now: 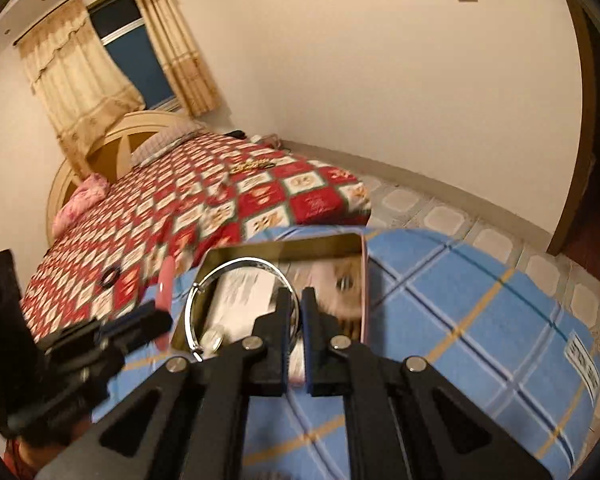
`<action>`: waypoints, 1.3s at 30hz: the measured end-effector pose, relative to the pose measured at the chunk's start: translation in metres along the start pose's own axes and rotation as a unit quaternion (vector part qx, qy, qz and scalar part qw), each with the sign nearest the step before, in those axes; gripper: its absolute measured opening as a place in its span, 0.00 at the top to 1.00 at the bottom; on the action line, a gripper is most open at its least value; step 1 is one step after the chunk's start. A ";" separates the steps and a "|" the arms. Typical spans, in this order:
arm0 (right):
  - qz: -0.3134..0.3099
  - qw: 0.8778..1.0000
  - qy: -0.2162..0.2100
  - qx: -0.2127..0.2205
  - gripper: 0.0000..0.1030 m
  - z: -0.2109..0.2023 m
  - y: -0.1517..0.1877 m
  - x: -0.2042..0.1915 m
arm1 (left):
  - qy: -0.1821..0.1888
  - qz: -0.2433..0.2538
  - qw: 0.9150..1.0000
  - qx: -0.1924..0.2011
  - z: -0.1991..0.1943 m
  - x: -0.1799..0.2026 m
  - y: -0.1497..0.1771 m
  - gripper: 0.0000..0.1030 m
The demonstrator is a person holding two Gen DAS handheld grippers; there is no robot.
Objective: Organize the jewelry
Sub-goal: 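Place the pink bangle into the tin with the left tool while the right tool drops the silver bangle in, then grasp the grey bead bracelet with right tool while left tool nears the green bangle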
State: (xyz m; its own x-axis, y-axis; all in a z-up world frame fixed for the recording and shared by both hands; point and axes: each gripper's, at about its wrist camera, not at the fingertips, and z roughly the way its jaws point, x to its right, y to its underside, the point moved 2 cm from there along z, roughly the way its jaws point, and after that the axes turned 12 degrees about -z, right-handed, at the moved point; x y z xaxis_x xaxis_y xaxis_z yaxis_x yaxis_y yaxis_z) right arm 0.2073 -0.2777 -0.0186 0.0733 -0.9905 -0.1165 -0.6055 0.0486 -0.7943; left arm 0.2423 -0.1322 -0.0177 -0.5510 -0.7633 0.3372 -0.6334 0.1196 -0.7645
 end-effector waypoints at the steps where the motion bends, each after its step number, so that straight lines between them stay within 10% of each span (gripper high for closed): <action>1: 0.001 1.000 0.004 -0.004 0.93 0.005 0.001 0.001 | -0.013 0.006 1.000 -0.009 0.015 -0.002 -0.004 0.90; 12: -0.016 0.997 0.040 -0.068 0.92 0.078 0.007 0.020 | -0.098 -0.007 0.992 -0.076 0.094 -0.035 -0.002 0.90; 15: -0.011 0.998 0.019 -0.060 0.84 0.076 0.006 0.021 | -0.108 -0.009 0.990 -0.090 0.098 -0.034 -0.004 0.89; 17: -0.008 0.999 0.005 -0.052 0.62 0.074 0.004 0.023 | -0.104 -0.009 0.989 -0.100 0.095 -0.032 -0.007 0.89; 27: 0.059 0.996 -0.004 0.068 0.54 -0.052 0.008 0.026 | -0.078 -0.027 0.997 0.000 -0.036 -0.021 -0.008 0.75; 39: 0.116 0.993 0.009 -0.002 0.53 -0.100 0.131 0.002 | -0.021 -0.160 0.987 0.014 -0.136 -0.019 0.112 0.44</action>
State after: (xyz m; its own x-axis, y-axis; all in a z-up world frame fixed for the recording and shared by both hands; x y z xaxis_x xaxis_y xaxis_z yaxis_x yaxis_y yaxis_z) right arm 0.0486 -0.2860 -0.0628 -0.0836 -0.9548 -0.2852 -0.6073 0.2757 -0.7451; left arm 0.1085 -0.0178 -0.0351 -0.3019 -0.7847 0.5414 -0.7553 -0.1497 -0.6380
